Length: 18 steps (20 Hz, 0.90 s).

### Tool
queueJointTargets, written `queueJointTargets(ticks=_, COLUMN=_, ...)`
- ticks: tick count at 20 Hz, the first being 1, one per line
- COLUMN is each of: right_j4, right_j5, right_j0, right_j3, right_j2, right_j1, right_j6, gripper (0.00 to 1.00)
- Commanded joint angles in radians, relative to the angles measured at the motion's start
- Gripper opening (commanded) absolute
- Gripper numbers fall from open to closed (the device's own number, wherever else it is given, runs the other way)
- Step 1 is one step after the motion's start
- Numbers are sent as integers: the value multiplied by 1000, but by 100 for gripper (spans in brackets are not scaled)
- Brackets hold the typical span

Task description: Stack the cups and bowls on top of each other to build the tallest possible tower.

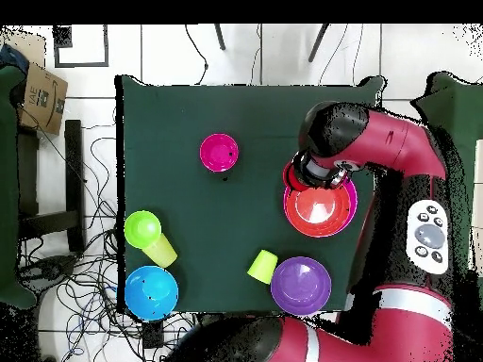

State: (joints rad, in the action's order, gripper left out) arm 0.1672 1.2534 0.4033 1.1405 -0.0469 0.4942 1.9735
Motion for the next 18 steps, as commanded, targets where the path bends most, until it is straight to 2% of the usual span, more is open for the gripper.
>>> queueJointTargets(ticks=1, right_j4=103, right_j5=23, right_j0=25, right_j3=1, right_j2=146, right_j1=-57, right_j6=-348, gripper=0)
queueJointTargets(ticks=18, right_j4=152, right_j5=109, right_j0=58, right_j3=4, right_j2=186, right_j1=-40, right_j6=-380, gripper=0)
